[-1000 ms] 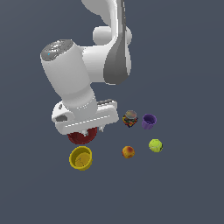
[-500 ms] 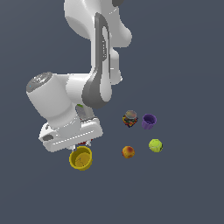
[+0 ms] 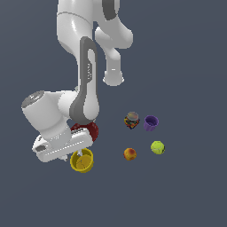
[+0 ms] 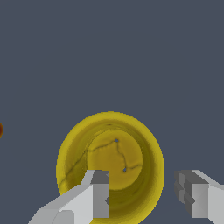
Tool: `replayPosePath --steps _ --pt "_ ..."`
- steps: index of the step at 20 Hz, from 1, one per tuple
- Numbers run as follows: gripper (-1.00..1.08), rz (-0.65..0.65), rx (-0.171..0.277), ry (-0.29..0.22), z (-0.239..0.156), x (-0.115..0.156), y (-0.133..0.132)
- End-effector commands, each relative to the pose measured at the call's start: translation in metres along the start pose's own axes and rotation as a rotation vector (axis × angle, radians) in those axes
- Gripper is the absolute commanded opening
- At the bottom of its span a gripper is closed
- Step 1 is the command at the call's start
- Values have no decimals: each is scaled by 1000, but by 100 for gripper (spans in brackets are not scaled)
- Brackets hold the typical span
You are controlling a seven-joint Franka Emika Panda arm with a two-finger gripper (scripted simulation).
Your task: Pick up a designated object from a clutter of objects.
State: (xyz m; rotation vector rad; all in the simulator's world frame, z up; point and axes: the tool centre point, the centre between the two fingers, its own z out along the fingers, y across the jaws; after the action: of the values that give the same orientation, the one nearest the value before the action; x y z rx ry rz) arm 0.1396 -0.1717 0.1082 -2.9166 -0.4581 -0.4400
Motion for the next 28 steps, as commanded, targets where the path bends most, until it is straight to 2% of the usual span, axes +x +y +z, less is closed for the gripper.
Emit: replayPosePath --steps 1,8,24,25,28 --pt "28 -8 -4 12 7 -3 9" --pt "28 -15 -10 25 16 -9 20" --pt "28 -15 -10 25 47 -10 20" --pt "-100 -15 -10 25 47 -10 20" --pt "-100 -15 -10 25 47 -10 20"
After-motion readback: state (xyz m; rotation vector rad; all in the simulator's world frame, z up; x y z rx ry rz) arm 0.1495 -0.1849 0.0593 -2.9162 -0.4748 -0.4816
